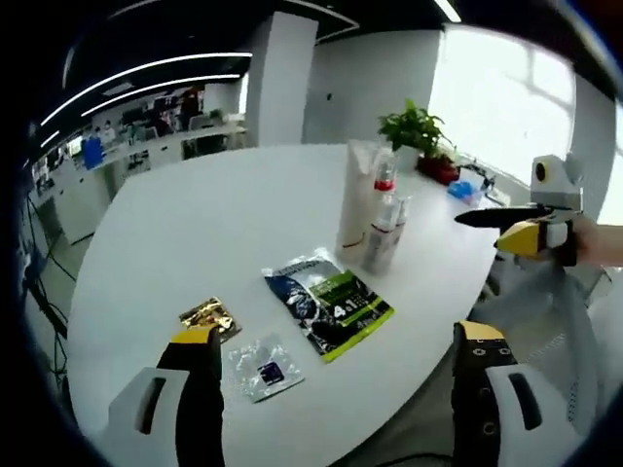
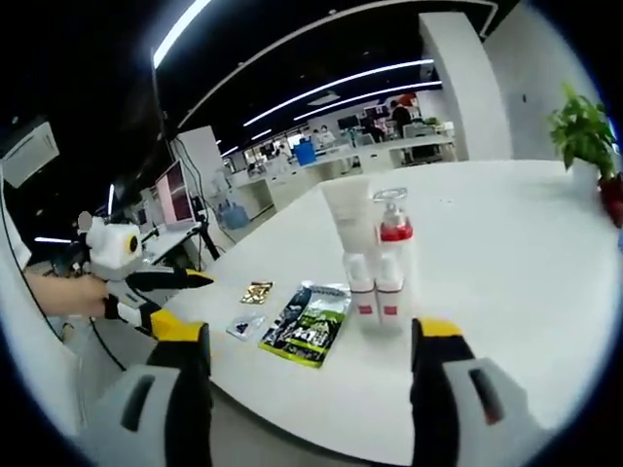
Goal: Arrange the skincare products in the storage area until every visible bottle or jar stands upright without overlapping.
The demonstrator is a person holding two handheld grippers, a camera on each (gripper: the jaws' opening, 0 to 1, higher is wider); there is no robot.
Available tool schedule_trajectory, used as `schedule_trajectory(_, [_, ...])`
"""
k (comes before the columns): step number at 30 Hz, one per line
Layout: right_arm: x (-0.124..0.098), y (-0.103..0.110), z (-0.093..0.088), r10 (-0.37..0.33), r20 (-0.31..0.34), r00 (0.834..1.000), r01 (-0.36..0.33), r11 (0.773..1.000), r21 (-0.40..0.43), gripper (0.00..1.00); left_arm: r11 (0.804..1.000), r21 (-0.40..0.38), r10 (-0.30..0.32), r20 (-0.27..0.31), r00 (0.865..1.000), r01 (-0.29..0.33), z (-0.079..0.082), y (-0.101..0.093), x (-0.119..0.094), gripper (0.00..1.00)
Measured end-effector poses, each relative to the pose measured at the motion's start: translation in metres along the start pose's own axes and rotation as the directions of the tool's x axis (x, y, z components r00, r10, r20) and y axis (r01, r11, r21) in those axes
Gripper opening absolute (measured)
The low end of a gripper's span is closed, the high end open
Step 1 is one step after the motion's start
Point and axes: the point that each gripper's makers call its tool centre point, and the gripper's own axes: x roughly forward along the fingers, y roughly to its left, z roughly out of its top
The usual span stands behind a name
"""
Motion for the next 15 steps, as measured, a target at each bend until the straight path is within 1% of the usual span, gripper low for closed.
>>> schedule_trajectory(2, [0.0,-0.001,0.0,0.0,0.002,1.0,0.0,1.0,0.004,0.85,1.0,-0.001,0.012,0.001,1.0,-0.012,-0.002,0.002,-0.005,0.97])
schedule_trajectory(5, [-0.001,-0.001,0.001,-0.002,0.008,1.0,0.002,1.0,0.007,0.85,1.0,0.004,0.013,0.01,1.0,-0.013,-0.006,0.004,-0.011,0.97])
schedule_trajectory(10, [0.0,-0.001,0.0,0.003,0.006,1.0,-0.003,1.0,0.006,0.85,0.999,-0.016,0.049,0.012,0.999,-0.049,-0.01,0.012,-0.021,0.97])
schedule_trajectory(13, [0.001,0.001,-0.001,0.007,-0.004,1.0,-0.007,1.0,-0.008,0.85,0.998,-0.025,0.066,0.027,0.997,-0.066,-0.005,0.016,-0.023,0.95])
schedule_trajectory(15, [0.001,0.002,-0.001,0.011,-0.007,1.0,-0.011,1.0,-0.007,0.85,0.997,-0.017,0.08,0.019,0.997,-0.079,-0.007,0.018,-0.024,0.95])
